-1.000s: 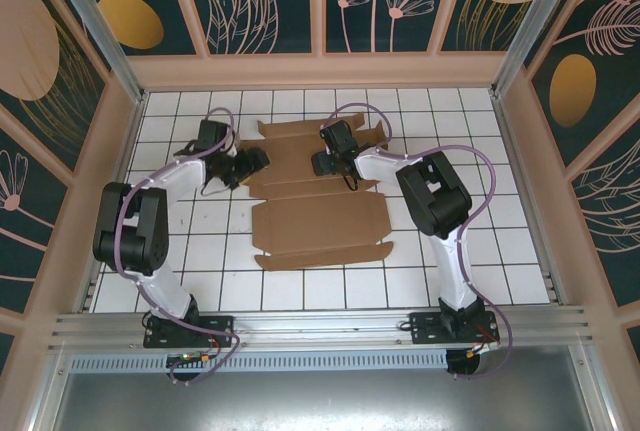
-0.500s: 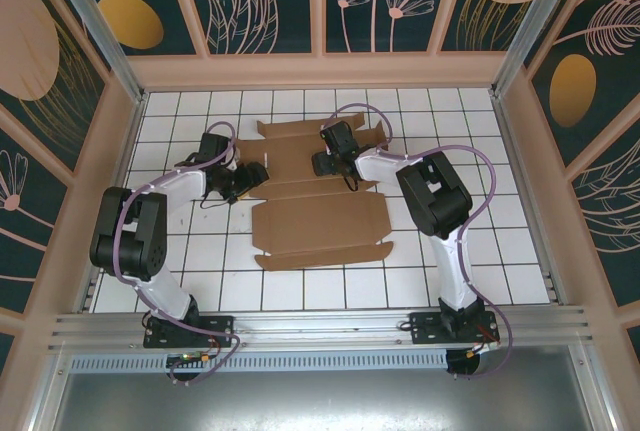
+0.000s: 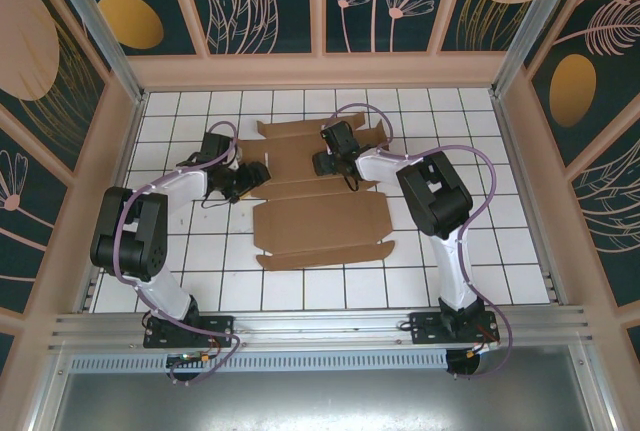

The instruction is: Fold the paper box

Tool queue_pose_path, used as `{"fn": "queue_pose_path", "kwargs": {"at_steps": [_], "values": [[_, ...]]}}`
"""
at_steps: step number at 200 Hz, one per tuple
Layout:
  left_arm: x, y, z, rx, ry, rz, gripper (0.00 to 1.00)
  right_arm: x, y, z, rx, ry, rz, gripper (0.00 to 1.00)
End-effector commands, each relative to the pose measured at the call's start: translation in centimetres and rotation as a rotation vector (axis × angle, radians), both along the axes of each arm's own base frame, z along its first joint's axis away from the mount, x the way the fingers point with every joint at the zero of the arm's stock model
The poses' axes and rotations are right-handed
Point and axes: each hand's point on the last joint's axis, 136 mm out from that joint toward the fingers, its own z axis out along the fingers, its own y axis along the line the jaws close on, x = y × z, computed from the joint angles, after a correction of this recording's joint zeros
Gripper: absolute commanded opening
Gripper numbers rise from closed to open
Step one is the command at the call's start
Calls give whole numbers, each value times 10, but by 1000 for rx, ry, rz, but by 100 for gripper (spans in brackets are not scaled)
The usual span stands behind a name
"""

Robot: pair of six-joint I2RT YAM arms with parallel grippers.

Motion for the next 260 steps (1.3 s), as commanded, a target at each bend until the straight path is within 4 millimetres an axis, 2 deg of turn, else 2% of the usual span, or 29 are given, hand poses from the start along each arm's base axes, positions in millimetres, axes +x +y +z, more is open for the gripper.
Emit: {"fn": "queue_pose_path", "kwargs": {"at_steps": [1, 38, 66, 71, 108, 118, 128, 161, 178, 182, 202, 220, 225, 231, 248, 260], "values": [[12, -36, 42, -123, -99, -80, 71, -62, -29, -81, -116, 306, -13, 65], [15, -51, 51, -148, -118, -109, 70, -63, -30, -83, -122, 313, -20, 65], [17, -61, 50, -154, -120, -125, 70, -63, -31, -85, -128, 319, -24, 65], [16, -61, 36, -149, -88, -123, 70, -64, -32, -86, -130, 323, -24, 65], [18, -64, 10, -160, -42, -113, 70, -64, -32, -86, -130, 322, -26, 65], [19, -66, 9, -164, -41, -115, 69, -64, -32, -86, -130, 324, -26, 65], [21, -66, 17, -157, -63, -123, 69, -65, -32, -87, -133, 328, -25, 65], [33, -47, 50, -16, -146, -110, 71, -64, -33, -89, -142, 329, -27, 65], [30, -36, 44, 27, -128, -80, 73, -64, -34, -90, -147, 332, -28, 65], [28, -34, 53, 26, -147, -70, 73, -64, -34, -90, -148, 332, -29, 65], [20, -19, 42, 37, -120, -19, 74, -63, -35, -89, -159, 326, -26, 65], [13, 3, 27, 46, -81, 46, 75, -62, -36, -88, -163, 323, -25, 65], [14, 7, 28, 39, -84, 60, 75, -62, -36, -88, -163, 323, -25, 65], [6, 13, 18, 43, -56, 73, 75, -62, -36, -87, -163, 324, -24, 65], [1, 19, 11, 51, -40, 74, 75, -62, -36, -87, -165, 322, -22, 65], [-4, 14, 5, 28, -22, 62, 75, -62, -36, -88, -166, 323, -22, 65]]}}
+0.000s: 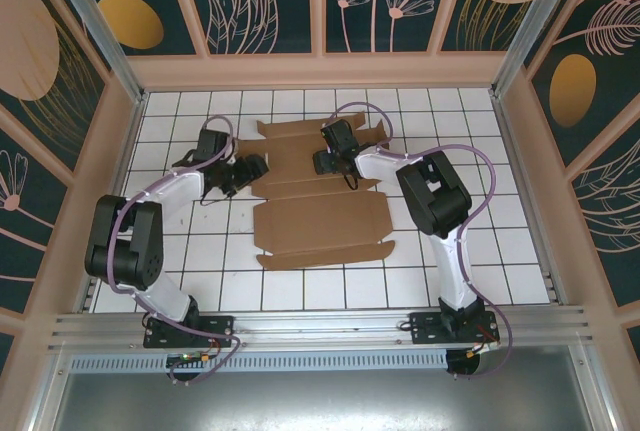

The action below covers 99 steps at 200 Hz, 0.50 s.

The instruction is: Fold the paper box

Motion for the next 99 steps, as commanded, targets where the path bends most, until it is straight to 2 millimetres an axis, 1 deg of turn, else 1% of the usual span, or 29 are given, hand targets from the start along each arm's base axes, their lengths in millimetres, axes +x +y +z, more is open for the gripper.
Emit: {"fn": "queue_pose_path", "kwargs": {"at_steps": [1, 28, 51, 78, 99], "values": [[-11, -1, -10, -16, 33, -2, 75, -64, -35, -87, -160, 307, 3, 65], [-17, -14, -18, -90, 51, -42, 75, -64, -35, -88, -159, 309, 2, 65], [-16, -25, -21, -118, 52, -76, 74, -64, -34, -88, -157, 309, 1, 65], [-12, -37, -13, -133, 30, -110, 74, -63, -33, -88, -154, 312, 3, 65], [-7, -40, -4, -125, 3, -121, 74, -63, -32, -88, -153, 314, 4, 65]]}}
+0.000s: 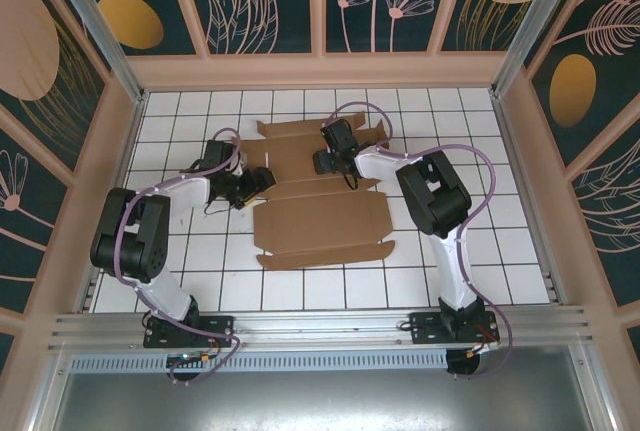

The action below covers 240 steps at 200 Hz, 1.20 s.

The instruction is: Fold the paper box

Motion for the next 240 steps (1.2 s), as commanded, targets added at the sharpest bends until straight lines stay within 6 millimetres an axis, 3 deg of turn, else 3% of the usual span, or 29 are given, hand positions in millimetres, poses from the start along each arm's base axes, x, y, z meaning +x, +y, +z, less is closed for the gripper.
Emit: {"fn": "queue_pose_path", "kwargs": {"at_steps": [1, 36, 57, 61, 78, 83, 110, 149, 163, 194, 218, 240], "values": [[14, -12, 20, -33, -61, -27, 74, -64, -32, -89, -149, 310, 5, 65], [20, -19, 30, -14, -92, -50, 73, -64, -29, -88, -145, 311, 6, 65], [16, -26, 25, 5, -88, -75, 72, -64, -29, -90, -144, 315, 6, 65], [23, -29, 34, 2, -113, -79, 72, -65, -28, -90, -144, 316, 8, 65], [23, -37, 36, -4, -120, -96, 72, -66, -28, -92, -145, 320, 9, 65], [21, -38, 24, -1, -90, -97, 72, -66, -28, -92, -146, 320, 9, 65], [17, -44, 8, -39, -45, -87, 71, -67, -29, -93, -148, 321, 3, 65], [16, -53, -7, -49, -3, -99, 71, -68, -30, -92, -149, 319, 0, 65], [19, -52, -3, -35, -11, -101, 71, -67, -32, -90, -150, 316, -5, 65], [39, -35, 32, 50, -96, -71, 71, -69, -35, -88, -151, 311, -8, 65], [57, -5, 56, 88, -139, 14, 69, -72, -37, -88, -152, 314, -4, 65], [70, 28, 61, 176, -159, 90, 68, -73, -41, -89, -155, 316, -3, 65]]}}
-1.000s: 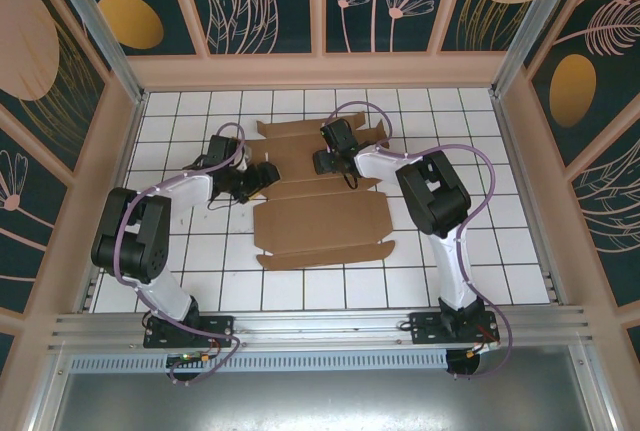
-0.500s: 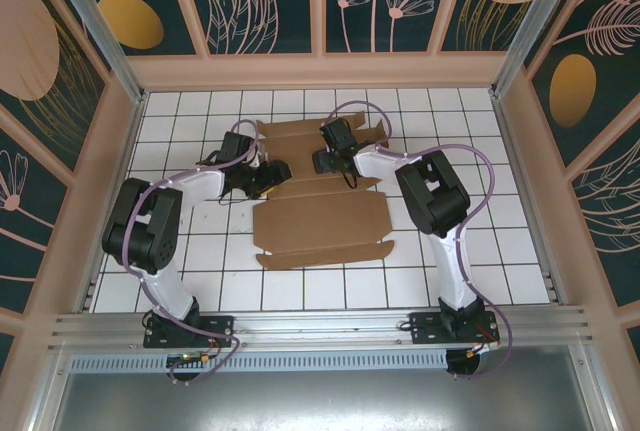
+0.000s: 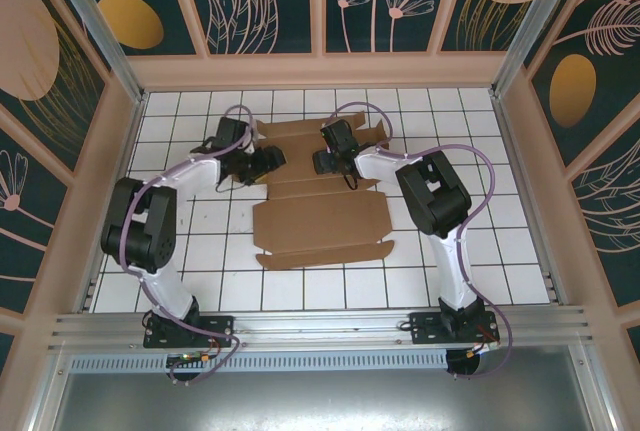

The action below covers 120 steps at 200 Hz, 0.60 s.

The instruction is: Fold the paper box

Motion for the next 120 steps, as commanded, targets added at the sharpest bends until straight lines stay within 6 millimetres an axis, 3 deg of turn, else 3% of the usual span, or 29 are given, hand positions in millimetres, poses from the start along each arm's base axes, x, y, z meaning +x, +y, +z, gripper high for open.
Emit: {"fn": "queue_pose_path", "kwargs": {"at_steps": [1, 29, 50, 120], "values": [[15, 42, 16, 112, -44, 94, 68, -73, -40, -89, -160, 327, -2, 65], [26, 81, 2, 191, -33, 197, 69, -73, -41, -87, -155, 324, 3, 65], [34, 100, -15, 296, -19, 219, 70, -72, -42, -86, -153, 322, 6, 65], [71, 95, -47, 294, 19, 138, 66, -74, -40, -87, -146, 327, 18, 64]]}}
